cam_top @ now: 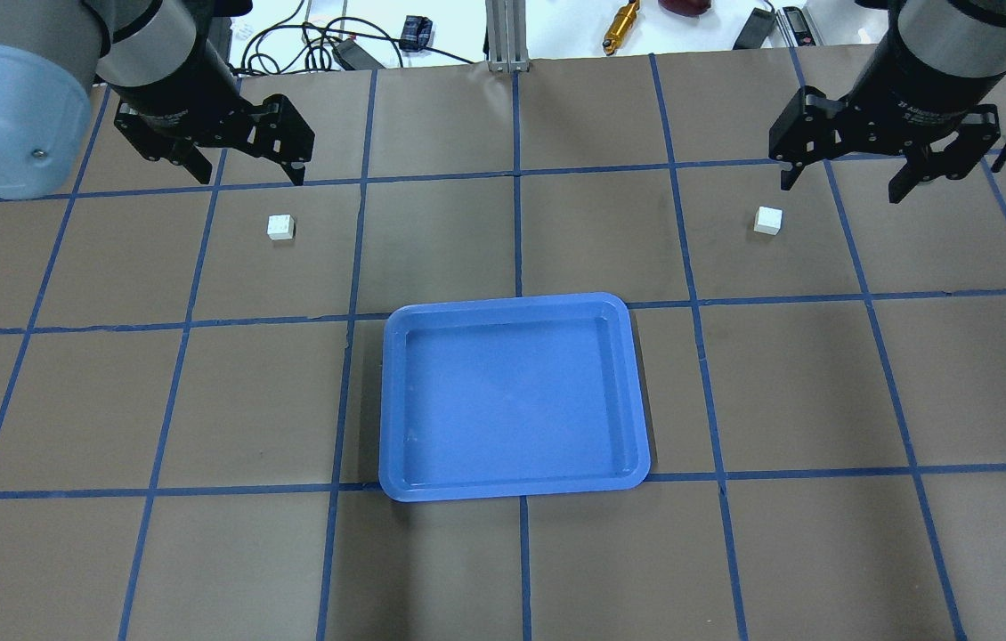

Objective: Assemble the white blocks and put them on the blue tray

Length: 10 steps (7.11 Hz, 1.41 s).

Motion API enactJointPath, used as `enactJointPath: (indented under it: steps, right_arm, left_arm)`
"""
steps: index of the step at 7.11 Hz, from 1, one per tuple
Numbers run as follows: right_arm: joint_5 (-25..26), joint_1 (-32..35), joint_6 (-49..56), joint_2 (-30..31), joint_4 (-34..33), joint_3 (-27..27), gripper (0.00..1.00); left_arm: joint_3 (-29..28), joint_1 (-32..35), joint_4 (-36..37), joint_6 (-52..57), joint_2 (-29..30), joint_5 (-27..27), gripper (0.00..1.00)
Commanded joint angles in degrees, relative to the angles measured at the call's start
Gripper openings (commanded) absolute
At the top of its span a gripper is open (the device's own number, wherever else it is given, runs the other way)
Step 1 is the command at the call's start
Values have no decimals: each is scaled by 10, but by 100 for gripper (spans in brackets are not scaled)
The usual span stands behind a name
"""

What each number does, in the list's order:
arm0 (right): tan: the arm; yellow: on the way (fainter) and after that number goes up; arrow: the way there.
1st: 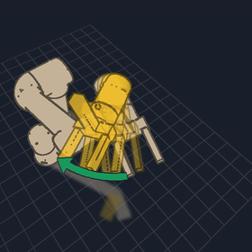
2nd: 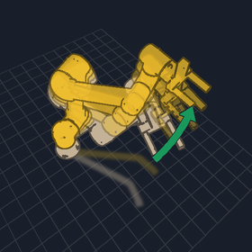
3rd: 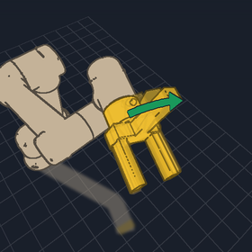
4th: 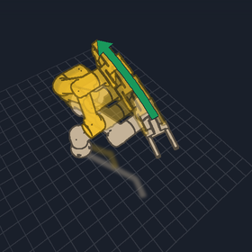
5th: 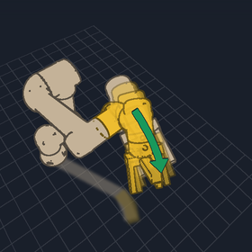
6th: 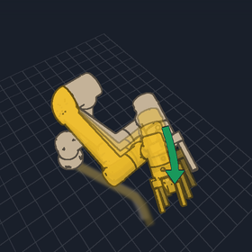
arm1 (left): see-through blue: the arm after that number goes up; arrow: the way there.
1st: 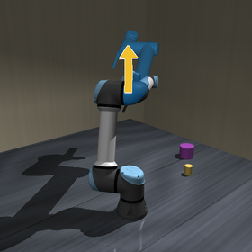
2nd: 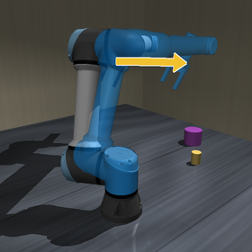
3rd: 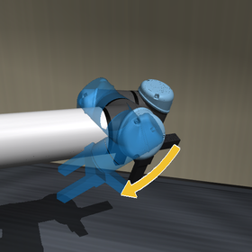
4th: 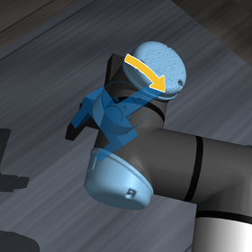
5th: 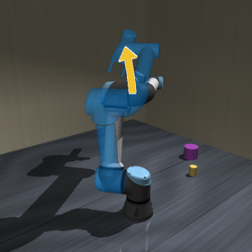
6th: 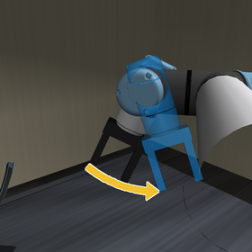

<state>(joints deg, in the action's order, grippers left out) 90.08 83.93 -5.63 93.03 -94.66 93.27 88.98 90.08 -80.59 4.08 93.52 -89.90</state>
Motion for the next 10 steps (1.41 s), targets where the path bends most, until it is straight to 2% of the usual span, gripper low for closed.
enactJointPath:
  steps: [1, 5, 6, 7, 10]
  right_arm:
    - [0, 0, 0, 0, 0, 1, 100]
    - [1, 0, 9, 6, 5, 0, 100]
    - [-1, 5, 9, 11, 23, -4, 100]
    - [1, 17, 11, 16, 82, -13, 100]
    - [0, 39, 14, 7, 83, -19, 100]
  left_arm:
    - [1, 0, 0, 0, -1, 1, 100]
    - [0, 2, 0, 0, -7, 0, 100]
    - [1, 2, 0, 0, -7, -1, 100]
    - [1, 2, 0, 0, -7, 0, 100]
    - [1, 2, 0, 0, -7, 0, 100]
